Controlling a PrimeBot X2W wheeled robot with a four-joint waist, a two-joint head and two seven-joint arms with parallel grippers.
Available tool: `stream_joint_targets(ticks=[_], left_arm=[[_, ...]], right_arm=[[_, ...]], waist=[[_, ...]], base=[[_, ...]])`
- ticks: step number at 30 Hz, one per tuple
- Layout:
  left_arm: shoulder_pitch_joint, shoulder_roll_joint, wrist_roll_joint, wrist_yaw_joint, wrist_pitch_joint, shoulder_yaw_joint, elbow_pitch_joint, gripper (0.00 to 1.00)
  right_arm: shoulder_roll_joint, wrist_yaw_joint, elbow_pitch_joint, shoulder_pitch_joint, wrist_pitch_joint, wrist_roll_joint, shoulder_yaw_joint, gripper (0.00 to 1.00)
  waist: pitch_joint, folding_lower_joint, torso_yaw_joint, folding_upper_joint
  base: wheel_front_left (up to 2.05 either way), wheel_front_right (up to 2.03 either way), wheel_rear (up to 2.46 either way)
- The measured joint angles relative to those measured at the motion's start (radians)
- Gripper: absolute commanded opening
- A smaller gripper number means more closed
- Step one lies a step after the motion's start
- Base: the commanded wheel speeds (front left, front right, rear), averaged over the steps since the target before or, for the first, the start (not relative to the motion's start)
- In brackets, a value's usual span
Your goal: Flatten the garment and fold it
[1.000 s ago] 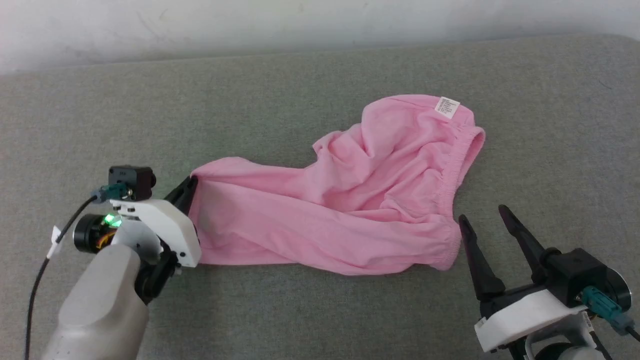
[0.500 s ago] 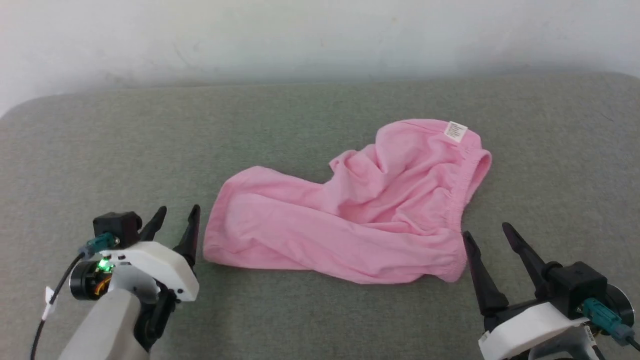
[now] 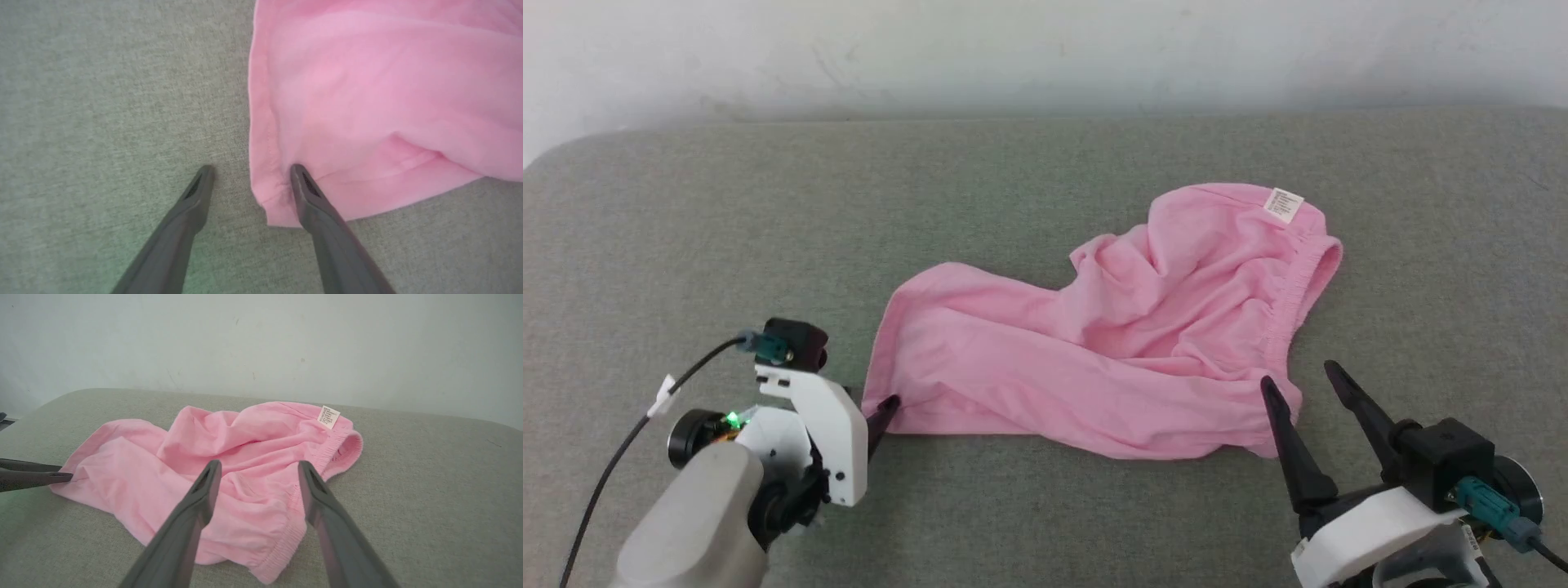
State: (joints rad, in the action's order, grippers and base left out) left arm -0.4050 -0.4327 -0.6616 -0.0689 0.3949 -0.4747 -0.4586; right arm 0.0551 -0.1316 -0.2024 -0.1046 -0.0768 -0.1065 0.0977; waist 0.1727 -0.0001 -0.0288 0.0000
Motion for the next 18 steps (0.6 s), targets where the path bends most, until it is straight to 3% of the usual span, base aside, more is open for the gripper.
stream_joint_targets(ticks=[1,2,3,4,10,18], left_arm=[[-0.010,-0.002,0.000,-0.001,0.023,-0.009,-0.006,0.98],[-0.017,-0.004,-0.002,-0.002,0.047,-0.014,-0.008,0.51],[-0.023,-0.006,-0.009,-0.006,0.069,-0.020,-0.007,0.18],[-0.028,-0.008,-0.013,-0.010,0.087,-0.026,-0.004,0.00],[0.002,-0.007,-0.031,-0.017,0.099,-0.044,0.058,0.00],[0.104,0.008,-0.005,0.041,-0.026,-0.038,0.193,0.00]], right_arm=[[0.000,0.000,0.000,0.001,-0.002,0.000,0.001,1.00],[0.000,0.000,0.001,0.001,-0.002,0.000,0.000,1.00],[0.000,0.000,0.002,0.001,-0.007,0.000,-0.005,1.00],[0.000,0.000,0.003,0.001,-0.013,-0.002,-0.011,1.00],[0.044,0.000,0.046,-0.004,-0.172,-0.067,-0.030,1.00],[0.163,0.000,0.114,0.039,-0.385,-0.190,0.025,1.00]], waist=[[0.003,0.0000,-0.006,0.0000],[0.005,0.0000,-0.012,0.0000],[0.007,-0.0001,-0.017,0.0000],[0.009,-0.0001,-0.022,0.0000],[-0.003,0.0001,-0.029,0.0000],[-0.005,0.0002,0.015,0.0000]], base=[[0.00,0.00,0.00],[0.00,0.00,0.00],[0.00,0.00,0.00],[0.00,0.00,0.00],[0.00,0.00,0.00],[0.00,0.00,0.00]])
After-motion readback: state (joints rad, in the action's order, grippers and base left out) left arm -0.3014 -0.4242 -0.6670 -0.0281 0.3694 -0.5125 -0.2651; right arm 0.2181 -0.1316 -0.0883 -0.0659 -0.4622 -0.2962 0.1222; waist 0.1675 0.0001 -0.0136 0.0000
